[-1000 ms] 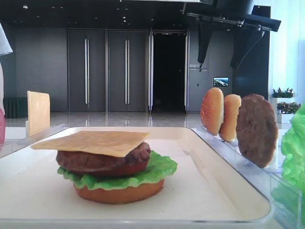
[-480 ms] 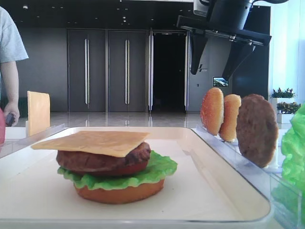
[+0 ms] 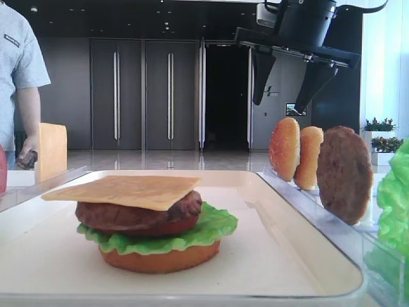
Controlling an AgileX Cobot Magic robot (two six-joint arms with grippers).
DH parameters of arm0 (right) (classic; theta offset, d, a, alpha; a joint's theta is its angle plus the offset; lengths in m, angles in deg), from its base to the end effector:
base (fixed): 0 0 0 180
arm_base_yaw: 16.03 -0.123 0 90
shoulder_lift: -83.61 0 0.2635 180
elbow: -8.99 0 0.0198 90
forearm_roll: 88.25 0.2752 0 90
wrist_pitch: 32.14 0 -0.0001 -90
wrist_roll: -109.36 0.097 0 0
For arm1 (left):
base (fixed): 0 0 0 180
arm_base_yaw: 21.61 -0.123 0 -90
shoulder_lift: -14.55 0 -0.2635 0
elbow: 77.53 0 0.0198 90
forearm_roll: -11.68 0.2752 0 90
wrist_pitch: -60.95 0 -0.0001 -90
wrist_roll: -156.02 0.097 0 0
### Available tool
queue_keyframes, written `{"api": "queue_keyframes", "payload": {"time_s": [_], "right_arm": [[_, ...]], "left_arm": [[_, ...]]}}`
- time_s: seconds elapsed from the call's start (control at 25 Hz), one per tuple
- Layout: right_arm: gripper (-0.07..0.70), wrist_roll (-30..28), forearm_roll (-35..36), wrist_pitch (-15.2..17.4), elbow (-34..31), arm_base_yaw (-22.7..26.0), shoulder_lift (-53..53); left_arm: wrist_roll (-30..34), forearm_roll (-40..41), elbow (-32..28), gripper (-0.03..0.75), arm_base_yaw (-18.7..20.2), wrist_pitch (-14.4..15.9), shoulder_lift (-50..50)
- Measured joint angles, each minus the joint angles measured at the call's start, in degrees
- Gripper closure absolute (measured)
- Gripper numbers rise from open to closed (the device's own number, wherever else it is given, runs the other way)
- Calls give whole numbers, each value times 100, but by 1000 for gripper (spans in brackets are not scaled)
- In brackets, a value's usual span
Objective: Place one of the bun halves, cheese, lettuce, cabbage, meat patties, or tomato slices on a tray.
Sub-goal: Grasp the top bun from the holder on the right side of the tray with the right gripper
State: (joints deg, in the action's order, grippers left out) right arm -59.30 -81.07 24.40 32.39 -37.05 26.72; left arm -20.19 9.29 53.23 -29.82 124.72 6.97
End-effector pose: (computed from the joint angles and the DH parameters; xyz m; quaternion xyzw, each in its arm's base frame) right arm 0.4235 0.1736 0.2286 -0.0595 0.9751 0.1131 0.1810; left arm 0.0418 0.0024 0.2756 -0.0322 0.8678 0.0311 0.4949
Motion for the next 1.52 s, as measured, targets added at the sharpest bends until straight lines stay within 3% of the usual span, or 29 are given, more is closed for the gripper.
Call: {"api": "queue_keyframes", "payload": {"time_s": [1.52], "right_arm": [[150, -357, 404, -64, 42, 184, 474]], "left_arm": [[0, -16, 0, 388, 0, 0, 0]]}}
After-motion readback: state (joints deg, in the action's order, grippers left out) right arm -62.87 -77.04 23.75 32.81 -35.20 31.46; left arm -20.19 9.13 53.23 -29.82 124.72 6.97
